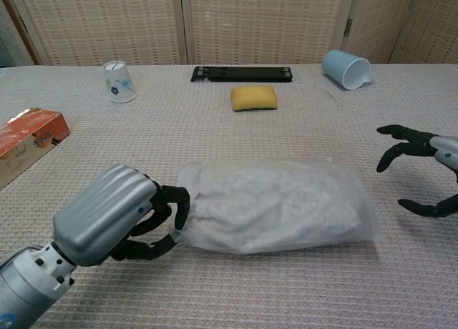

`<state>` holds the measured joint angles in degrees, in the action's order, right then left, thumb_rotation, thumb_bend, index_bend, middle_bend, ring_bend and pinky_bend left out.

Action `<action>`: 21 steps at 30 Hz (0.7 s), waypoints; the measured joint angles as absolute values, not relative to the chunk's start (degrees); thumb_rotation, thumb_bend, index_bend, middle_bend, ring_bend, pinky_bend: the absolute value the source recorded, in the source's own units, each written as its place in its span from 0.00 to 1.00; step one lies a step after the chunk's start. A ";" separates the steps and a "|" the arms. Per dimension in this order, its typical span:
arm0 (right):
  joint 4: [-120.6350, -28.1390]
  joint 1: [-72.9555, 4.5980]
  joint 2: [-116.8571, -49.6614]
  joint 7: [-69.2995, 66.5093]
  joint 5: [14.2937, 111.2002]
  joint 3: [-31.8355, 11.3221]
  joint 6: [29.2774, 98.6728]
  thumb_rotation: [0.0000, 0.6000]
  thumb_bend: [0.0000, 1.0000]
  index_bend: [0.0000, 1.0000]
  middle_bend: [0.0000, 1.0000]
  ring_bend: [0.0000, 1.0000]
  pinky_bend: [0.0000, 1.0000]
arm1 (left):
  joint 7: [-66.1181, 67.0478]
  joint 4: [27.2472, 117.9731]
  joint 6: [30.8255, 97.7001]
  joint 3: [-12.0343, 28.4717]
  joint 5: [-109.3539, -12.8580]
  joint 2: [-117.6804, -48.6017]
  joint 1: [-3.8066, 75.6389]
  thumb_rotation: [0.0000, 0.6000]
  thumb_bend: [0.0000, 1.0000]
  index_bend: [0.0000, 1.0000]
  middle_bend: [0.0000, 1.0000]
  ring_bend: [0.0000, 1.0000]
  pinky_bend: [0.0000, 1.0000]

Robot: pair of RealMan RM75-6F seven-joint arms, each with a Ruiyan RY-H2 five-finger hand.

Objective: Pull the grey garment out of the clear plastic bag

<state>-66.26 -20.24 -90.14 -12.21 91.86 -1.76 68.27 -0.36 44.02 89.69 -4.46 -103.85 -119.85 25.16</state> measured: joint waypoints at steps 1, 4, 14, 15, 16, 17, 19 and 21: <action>-65.61 -20.42 -90.83 -12.79 91.93 -1.74 68.33 1.00 0.30 0.33 0.00 0.00 0.00 | -0.30 44.08 89.67 -4.42 -103.81 -119.76 25.23 1.00 0.56 0.73 1.00 1.00 1.00; -63.50 -20.86 -93.05 -14.74 92.28 -1.71 69.19 1.00 0.30 0.33 0.00 0.00 0.00 | -0.29 44.33 89.58 -4.26 -103.60 -119.55 25.40 1.00 0.56 0.73 1.00 1.00 1.00; -57.36 -21.70 -99.09 -21.13 92.36 -1.61 71.15 1.00 0.30 0.36 0.00 0.00 0.00 | -0.52 44.69 89.55 -4.17 -103.20 -119.24 25.60 1.00 0.56 0.73 1.00 1.00 1.00; -56.82 -21.83 -99.63 -21.70 92.29 -1.60 71.17 1.00 0.30 0.36 0.00 0.00 0.00 | -0.52 44.66 89.47 -4.16 -103.13 -119.23 25.62 1.00 0.56 0.74 1.00 1.00 1.00; -56.42 -21.93 -100.05 -22.16 92.24 -1.62 71.21 1.00 0.30 0.36 0.00 0.00 0.00 | -0.51 44.65 89.41 -4.15 -103.09 -119.21 25.66 1.00 0.56 0.74 1.00 1.00 1.00; -56.01 -22.01 -100.52 -22.62 92.20 -1.67 71.32 1.00 0.30 0.37 0.00 0.00 0.00 | -0.51 44.66 89.40 -4.15 -103.08 -119.20 25.69 1.00 0.56 0.73 1.00 1.00 1.00; -54.96 -22.17 -101.64 -23.63 92.07 -1.80 71.66 1.00 0.30 0.39 0.00 0.00 0.00 | -0.47 44.66 89.45 -4.11 -103.07 -119.18 25.78 1.00 0.56 0.73 1.00 1.00 1.00; -53.63 -22.29 -102.99 -24.35 91.89 -1.96 71.98 1.00 0.31 0.43 0.00 0.00 0.00 | -0.45 44.76 89.49 -4.04 -103.06 -119.16 25.89 1.00 0.56 0.74 1.00 1.00 1.00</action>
